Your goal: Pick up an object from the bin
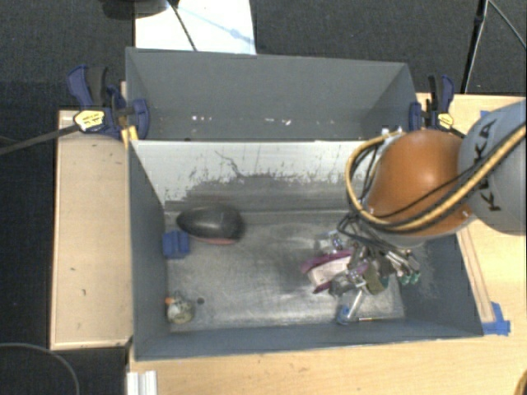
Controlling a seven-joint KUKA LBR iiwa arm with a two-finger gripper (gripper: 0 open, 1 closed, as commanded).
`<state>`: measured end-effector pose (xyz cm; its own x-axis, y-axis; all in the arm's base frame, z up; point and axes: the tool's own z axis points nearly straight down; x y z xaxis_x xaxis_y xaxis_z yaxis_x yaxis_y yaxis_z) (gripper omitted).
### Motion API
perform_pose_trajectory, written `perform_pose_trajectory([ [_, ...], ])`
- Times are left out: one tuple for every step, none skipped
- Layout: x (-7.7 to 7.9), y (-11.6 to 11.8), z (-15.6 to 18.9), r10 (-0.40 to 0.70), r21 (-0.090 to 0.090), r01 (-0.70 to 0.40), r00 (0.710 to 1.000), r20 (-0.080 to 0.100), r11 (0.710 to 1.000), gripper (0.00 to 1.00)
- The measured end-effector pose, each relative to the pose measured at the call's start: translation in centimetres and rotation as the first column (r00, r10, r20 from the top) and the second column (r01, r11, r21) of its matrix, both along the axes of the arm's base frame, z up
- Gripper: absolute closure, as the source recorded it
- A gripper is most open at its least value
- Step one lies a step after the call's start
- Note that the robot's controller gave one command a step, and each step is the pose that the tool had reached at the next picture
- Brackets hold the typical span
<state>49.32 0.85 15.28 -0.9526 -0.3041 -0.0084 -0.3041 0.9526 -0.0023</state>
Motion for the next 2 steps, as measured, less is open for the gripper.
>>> perform_pose_trajectory([
  [0.12,0.03,2.49,-0.007,0.000,0.007,1.000,-0.004,1.000,1.00],
  [0.17,0.04,3.20,-0.011,0.000,0.011,1.000,-0.004,1.000,1.00],
])
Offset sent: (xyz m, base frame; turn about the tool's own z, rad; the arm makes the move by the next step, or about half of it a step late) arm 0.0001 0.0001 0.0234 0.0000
